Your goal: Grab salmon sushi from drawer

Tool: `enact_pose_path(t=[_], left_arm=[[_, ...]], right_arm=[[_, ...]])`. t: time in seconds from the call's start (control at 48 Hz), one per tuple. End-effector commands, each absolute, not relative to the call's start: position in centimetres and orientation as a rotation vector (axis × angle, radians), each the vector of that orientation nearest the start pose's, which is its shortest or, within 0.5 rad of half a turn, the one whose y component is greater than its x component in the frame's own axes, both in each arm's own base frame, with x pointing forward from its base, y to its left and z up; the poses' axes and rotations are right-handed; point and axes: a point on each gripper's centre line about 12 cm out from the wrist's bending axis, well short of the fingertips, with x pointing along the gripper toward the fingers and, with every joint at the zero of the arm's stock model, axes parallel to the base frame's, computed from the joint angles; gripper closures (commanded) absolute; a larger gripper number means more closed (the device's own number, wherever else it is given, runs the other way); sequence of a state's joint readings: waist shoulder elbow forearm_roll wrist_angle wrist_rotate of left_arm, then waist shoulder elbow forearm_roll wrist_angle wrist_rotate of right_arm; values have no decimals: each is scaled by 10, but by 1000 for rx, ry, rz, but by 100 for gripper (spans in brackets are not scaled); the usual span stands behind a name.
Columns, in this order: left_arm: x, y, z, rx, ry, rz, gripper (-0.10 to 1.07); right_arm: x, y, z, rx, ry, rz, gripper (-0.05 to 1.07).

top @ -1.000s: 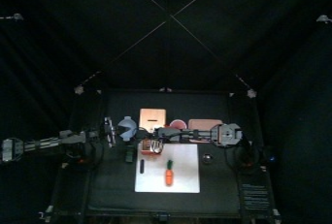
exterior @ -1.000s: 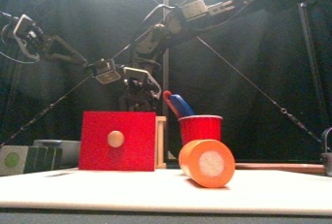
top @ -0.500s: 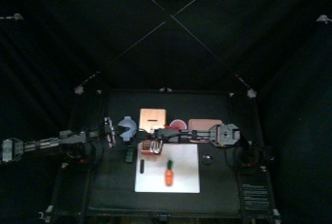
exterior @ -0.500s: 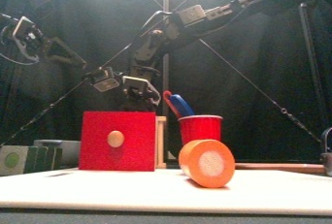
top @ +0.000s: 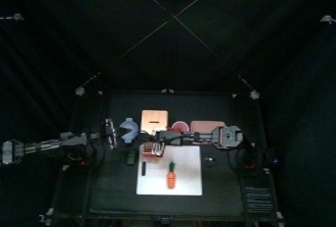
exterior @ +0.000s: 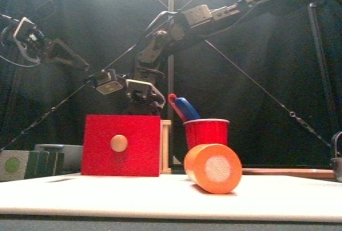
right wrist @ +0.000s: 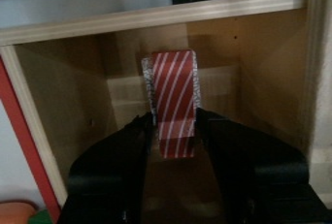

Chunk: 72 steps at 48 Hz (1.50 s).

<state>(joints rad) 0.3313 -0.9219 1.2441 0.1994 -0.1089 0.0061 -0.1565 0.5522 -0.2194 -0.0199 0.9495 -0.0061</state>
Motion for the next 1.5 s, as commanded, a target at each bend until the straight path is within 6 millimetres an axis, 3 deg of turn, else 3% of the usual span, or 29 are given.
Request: enact_pose_path(t=[0.0, 0.75, 1.021, 1.312, 1.479], left_arm=[[189, 63, 242, 167, 227, 290, 85], [189, 63, 241, 168, 229, 291, 85], [189, 63, 240, 167, 231, 290, 85], [189, 63, 241, 168, 229, 291, 85], [189, 63, 240, 167, 231, 290, 85]], right_arm=[[523, -87, 160, 72, 1231, -145, 24], [522, -87, 169, 71, 1217, -146, 24], [522, -87, 170, 70, 1224, -145, 43], [522, -87, 171, 67, 1222, -146, 44], [524, -87, 186, 60, 1197, -148, 44]])
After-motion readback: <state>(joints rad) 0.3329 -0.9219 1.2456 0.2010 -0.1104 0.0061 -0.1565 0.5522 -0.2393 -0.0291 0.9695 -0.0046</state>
